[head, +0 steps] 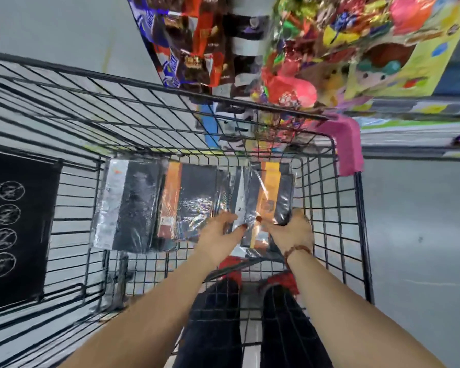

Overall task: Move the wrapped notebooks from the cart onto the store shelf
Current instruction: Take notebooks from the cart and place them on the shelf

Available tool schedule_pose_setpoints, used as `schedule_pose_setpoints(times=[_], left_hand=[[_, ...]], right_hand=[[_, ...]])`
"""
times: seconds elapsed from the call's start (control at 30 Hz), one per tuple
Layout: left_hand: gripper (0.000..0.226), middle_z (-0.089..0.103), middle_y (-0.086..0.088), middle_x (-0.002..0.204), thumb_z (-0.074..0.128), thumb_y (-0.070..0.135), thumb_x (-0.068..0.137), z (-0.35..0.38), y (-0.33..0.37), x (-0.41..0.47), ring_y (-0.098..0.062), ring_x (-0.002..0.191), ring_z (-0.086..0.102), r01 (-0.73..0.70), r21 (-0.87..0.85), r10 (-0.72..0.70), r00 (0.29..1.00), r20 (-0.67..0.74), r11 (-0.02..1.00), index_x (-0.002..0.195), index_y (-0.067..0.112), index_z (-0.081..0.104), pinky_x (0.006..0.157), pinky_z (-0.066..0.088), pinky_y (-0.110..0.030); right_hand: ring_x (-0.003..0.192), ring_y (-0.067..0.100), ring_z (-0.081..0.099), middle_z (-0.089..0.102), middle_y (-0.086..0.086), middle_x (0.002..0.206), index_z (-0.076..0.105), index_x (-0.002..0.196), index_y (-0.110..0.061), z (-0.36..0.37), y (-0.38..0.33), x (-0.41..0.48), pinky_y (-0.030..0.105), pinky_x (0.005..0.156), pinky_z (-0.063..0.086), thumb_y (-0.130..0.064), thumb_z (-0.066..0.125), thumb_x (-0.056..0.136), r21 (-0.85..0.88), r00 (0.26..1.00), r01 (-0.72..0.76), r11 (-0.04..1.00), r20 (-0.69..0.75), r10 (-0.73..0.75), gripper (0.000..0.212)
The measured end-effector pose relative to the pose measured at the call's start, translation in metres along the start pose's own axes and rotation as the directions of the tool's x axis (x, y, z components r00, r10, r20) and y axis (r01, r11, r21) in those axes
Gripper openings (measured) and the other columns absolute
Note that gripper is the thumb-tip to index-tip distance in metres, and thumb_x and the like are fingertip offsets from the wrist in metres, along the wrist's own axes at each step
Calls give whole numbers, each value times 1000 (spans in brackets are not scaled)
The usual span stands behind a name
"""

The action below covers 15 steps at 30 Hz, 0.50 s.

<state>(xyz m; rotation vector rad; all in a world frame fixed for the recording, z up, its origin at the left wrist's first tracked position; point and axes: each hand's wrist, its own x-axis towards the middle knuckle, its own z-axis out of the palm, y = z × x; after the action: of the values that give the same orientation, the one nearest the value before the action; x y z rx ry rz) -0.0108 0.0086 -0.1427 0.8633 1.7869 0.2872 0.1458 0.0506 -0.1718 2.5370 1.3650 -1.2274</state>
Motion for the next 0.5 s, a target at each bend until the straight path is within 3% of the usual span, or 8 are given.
schedule_pose_setpoints(times=[0.1, 0.27, 0.4, 0.5], left_hand=[[37, 62, -1, 111, 62, 31, 89, 3, -2, 3, -16, 102, 57, 28, -70, -28, 1000, 4, 997, 123, 17, 57, 90, 46, -28], [32, 62, 1, 105, 60, 30, 90, 0, 6, 1, -14, 85, 56, 50, -198, -53, 999, -10, 979, 120, 17, 59, 79, 48, -29], [15, 65, -2, 106, 55, 35, 92, 4, 14, -3, -20, 96, 60, 147, -359, -151, 988, 16, 922, 102, 25, 61, 97, 46, -41], [37, 66, -2, 86, 49, 49, 92, 14, 17, -6, -21, 84, 62, 139, -379, -163, 986, -31, 915, 98, 15, 62, 82, 51, -36]], right_hand=[[86, 28, 64, 64, 4, 88, 58, 99, -11, -3, 8, -2, 26, 65, 45, -40, 76, 74, 117, 997, 24, 993, -73, -15, 42], [90, 26, 62, 64, 6, 100, 53, 121, -8, -8, 6, -25, 33, 75, 50, -22, 59, 90, 236, 966, 147, 961, -242, -88, 35], [79, 25, 63, 65, 3, 84, 61, 95, -17, -7, -2, -38, 40, 77, 55, -11, 54, 92, 502, 983, 163, 849, -160, -95, 10], [74, 24, 62, 63, 8, 79, 59, 86, -19, -2, -10, -51, 39, 69, 53, -10, 52, 92, 597, 988, 152, 788, -70, -137, 13]])
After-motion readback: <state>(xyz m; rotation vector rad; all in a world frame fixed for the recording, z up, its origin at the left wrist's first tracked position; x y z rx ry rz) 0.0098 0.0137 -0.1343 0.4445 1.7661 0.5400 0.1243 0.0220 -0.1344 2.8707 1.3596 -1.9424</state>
